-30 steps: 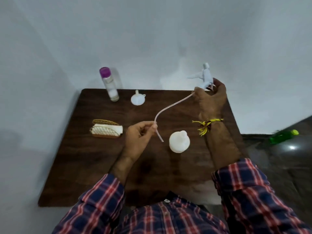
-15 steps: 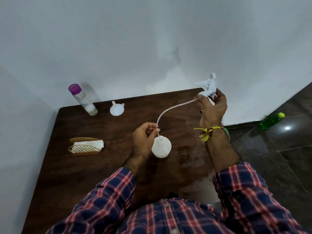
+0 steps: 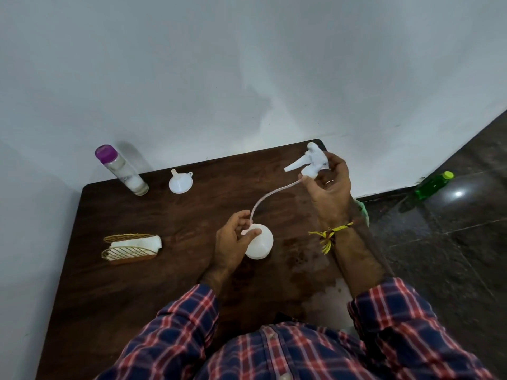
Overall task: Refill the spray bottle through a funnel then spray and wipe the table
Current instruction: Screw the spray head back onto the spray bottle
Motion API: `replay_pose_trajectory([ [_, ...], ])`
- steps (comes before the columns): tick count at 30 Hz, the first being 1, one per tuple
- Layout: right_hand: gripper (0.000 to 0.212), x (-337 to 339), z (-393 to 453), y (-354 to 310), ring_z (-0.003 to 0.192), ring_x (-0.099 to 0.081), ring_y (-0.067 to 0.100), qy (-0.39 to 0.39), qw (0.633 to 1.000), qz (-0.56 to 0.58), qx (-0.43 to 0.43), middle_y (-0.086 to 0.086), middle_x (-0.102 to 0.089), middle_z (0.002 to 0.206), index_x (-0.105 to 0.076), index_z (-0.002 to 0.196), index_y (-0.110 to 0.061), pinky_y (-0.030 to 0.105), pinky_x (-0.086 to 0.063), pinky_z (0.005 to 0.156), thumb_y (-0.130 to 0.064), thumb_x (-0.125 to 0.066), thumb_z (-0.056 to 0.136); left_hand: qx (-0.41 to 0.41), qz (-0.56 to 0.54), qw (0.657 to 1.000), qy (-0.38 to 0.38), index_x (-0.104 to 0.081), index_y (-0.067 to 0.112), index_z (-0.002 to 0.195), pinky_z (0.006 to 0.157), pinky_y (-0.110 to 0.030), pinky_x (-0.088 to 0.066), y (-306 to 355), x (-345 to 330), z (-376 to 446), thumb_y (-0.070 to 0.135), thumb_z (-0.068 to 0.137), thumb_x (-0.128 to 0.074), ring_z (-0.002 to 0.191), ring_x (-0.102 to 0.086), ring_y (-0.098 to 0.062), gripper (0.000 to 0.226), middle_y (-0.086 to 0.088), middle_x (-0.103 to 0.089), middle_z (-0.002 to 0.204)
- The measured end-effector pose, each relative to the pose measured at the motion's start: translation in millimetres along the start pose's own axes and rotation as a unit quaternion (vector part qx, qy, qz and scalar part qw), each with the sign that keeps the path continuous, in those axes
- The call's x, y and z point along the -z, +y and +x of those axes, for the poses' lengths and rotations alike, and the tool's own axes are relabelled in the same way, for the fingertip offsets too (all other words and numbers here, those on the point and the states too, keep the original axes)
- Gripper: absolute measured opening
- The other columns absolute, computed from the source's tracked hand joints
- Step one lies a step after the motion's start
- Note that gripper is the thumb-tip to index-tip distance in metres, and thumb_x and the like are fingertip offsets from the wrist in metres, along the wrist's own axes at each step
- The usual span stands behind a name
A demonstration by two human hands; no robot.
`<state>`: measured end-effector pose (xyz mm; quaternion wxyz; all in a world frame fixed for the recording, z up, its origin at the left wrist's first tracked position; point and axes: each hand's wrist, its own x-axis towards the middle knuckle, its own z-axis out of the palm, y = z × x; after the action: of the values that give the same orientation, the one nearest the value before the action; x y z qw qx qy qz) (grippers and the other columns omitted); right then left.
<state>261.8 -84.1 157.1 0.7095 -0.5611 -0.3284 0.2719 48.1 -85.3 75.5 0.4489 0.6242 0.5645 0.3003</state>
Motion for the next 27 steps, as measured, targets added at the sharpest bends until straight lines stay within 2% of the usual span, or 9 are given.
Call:
replay_pose_trajectory([
  [3, 0.051, -6.1, -6.9, 2.3, 0.093, -0.068, 0.020, -0.062, 0.997, -0.042, 0.025, 0.015, -0.066, 0.112, -0.053, 0.122, -0.004, 0.026, -0.056, 0.077, 0.006, -0.074, 0.077, -0.019, 0.027, 0.999, -0.043, -0.051, 0.022, 0.138, 0.085, -0.018, -0.053, -4.5, 0.5, 2.5, 0.024, 0.075, -0.084, 0.108, -0.061, -0.006, 0.071, 0.009, -0.063, 0.122],
  [8, 0.056, -14.1, -13.7, 4.2, 0.097, -0.067, 0.024, -0.219, 0.965, -0.141, 0.040, 0.012, -0.061, 0.119, -0.053, 0.126, -0.013, 0.029, -0.059, 0.078, -0.004, -0.077, 0.075, -0.050, 0.049, 0.997, -0.033, -0.055, 0.017, 0.138, 0.088, -0.012, -0.050, -14.6, -3.3, 1.5, 0.020, 0.079, -0.080, 0.117, -0.058, -0.007, 0.064, 0.002, -0.061, 0.133],
  [12, 0.051, -24.0, -35.6, 15.4, 0.096, -0.066, 0.018, -0.269, 0.932, -0.235, 0.062, 0.004, -0.063, 0.113, -0.059, 0.119, -0.011, 0.034, -0.059, 0.081, -0.004, -0.077, 0.071, -0.037, -0.001, 0.999, 0.000, -0.063, 0.015, 0.129, 0.086, -0.022, -0.056, -16.7, -8.8, -2.4, 0.016, 0.075, -0.084, 0.108, -0.065, -0.009, 0.058, 0.004, -0.068, 0.121],
  [17, 0.040, -27.7, -52.8, 29.5, 0.090, -0.062, 0.014, -0.313, 0.897, -0.305, 0.064, 0.004, -0.068, 0.099, -0.067, 0.102, -0.007, 0.022, -0.053, 0.079, -0.005, -0.084, 0.066, 0.021, 0.004, 1.000, -0.001, -0.073, 0.012, 0.109, 0.067, -0.008, -0.048, -19.7, -9.2, -0.9, 0.026, 0.074, -0.085, 0.090, -0.068, -0.015, 0.039, 0.001, -0.073, 0.100],
  [18, 0.037, -28.2, -54.7, 31.8, 0.088, -0.062, 0.015, -0.323, 0.890, -0.316, 0.063, 0.004, -0.070, 0.097, -0.068, 0.099, -0.007, 0.020, -0.052, 0.078, -0.006, -0.084, 0.065, 0.028, -0.001, 1.000, 0.000, -0.073, 0.015, 0.101, 0.065, -0.009, -0.049, -21.0, -8.7, -0.5, 0.024, 0.072, -0.086, 0.084, -0.067, -0.013, 0.032, 0.004, -0.072, 0.092],
  [20, 0.033, -30.2, -57.1, 37.1, 0.086, -0.065, 0.018, -0.337, 0.879, -0.331, 0.062, 0.005, -0.071, 0.093, -0.069, 0.094, -0.007, 0.023, -0.053, 0.076, -0.006, -0.085, 0.065, 0.044, -0.018, 0.999, 0.001, -0.071, 0.021, 0.088, 0.066, -0.024, -0.056, -24.6, -8.0, 0.1, 0.023, 0.068, -0.089, 0.078, -0.068, -0.016, 0.027, 0.004, -0.072, 0.084],
  [22, 0.033, -32.2, -58.1, 42.9, 0.088, -0.066, 0.020, -0.351, 0.866, -0.351, 0.057, 0.006, -0.072, 0.094, -0.070, 0.094, -0.007, 0.032, -0.056, 0.079, -0.007, -0.085, 0.065, 0.064, -0.023, 0.998, -0.003, -0.073, 0.016, 0.092, 0.073, -0.038, -0.058, -30.7, -8.3, 1.0, 0.024, 0.067, -0.089, 0.084, -0.069, -0.021, 0.031, -0.001, -0.073, 0.090],
  [24, 0.033, -34.1, -56.2, 48.6, 0.089, -0.067, 0.021, -0.366, 0.851, -0.373, 0.054, 0.007, -0.073, 0.095, -0.072, 0.096, -0.007, 0.035, -0.056, 0.082, -0.008, -0.086, 0.066, 0.067, -0.022, 0.997, -0.007, -0.073, 0.012, 0.099, 0.077, -0.039, -0.058, -35.6, -8.4, 0.8, 0.025, 0.068, -0.089, 0.089, -0.069, -0.021, 0.038, 0.000, -0.073, 0.096],
  [27, 0.032, -37.6, -52.8, 51.6, 0.091, -0.067, 0.022, -0.375, 0.839, -0.392, 0.048, 0.009, -0.074, 0.096, -0.073, 0.097, -0.006, 0.026, -0.051, 0.082, -0.011, -0.086, 0.068, 0.060, -0.040, 0.997, -0.020, -0.073, 0.013, 0.105, 0.080, -0.036, -0.058, -38.7, -8.4, 1.9, 0.023, 0.069, -0.088, 0.091, -0.069, -0.019, 0.040, 0.004, -0.072, 0.098],
])
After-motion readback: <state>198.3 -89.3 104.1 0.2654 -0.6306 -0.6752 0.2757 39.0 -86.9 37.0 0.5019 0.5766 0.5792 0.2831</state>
